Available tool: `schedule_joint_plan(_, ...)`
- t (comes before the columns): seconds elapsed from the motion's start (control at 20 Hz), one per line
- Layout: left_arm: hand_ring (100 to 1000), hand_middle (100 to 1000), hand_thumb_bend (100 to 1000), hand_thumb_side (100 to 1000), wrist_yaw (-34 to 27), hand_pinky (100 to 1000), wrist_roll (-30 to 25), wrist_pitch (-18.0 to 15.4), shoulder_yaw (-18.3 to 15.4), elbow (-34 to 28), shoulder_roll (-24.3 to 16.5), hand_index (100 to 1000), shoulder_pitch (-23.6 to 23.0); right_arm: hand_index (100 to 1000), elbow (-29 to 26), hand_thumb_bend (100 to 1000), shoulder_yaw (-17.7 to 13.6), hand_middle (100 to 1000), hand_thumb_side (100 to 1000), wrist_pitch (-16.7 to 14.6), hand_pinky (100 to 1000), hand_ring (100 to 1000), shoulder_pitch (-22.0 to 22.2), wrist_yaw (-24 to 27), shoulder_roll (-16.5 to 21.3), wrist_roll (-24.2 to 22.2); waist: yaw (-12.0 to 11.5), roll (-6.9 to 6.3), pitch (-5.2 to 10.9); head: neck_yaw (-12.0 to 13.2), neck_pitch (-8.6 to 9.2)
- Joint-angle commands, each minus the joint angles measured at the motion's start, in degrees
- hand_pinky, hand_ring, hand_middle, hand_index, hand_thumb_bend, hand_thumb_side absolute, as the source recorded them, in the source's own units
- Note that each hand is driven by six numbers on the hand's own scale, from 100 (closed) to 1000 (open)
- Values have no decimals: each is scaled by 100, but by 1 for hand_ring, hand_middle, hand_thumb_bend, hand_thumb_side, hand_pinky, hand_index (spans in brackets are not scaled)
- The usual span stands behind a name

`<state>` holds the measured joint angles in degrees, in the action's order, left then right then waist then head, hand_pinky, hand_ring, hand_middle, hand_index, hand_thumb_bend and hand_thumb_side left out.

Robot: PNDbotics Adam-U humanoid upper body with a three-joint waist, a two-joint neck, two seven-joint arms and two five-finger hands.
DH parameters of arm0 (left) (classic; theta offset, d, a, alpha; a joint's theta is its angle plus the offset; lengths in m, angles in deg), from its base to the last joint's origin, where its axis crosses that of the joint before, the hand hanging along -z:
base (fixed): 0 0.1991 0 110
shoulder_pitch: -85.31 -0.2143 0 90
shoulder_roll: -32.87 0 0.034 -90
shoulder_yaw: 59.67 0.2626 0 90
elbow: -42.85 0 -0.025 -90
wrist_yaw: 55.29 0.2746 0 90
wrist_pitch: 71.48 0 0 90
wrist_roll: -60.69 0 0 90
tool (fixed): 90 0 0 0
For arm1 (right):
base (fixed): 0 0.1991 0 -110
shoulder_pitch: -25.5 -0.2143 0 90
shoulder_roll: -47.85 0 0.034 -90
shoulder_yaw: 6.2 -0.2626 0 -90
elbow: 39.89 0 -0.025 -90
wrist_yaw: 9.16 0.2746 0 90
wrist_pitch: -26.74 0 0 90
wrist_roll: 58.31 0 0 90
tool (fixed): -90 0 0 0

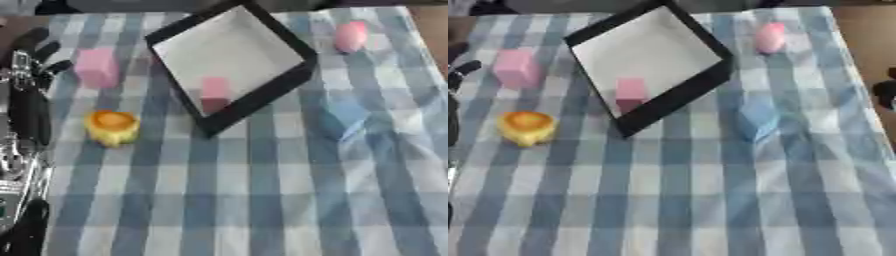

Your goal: Pick up objects on the table and place them in the box.

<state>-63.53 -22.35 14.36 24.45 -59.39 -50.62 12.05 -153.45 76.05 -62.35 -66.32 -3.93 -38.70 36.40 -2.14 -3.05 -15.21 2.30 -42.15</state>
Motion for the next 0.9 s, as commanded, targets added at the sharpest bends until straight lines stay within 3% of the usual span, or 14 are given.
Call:
schedule_joint_plan(0.05,862,839,100,770,9,782,-20,-6,7,-64,-120,821,39,799,-103,100,-28,649,647,9,843,781,-11,-32,68,2,-2,-52,6,2,53)
schedule_joint_plan(0.7,864,841,100,769,-9,783,2,-5,-20,-24,-149,823,113,800,-103,100,-54,651,642,-1,844,782,-52,-29,104,11,57,-85,-28,-97,88)
schedule_joint_plan(0.9,869,848,100,752,-10,785,27,-16,-53,89,-375,828,305,801,-103,100,-92,654,640,-25,844,785,-79,20,133,36,76,-99,-25,-137,50)
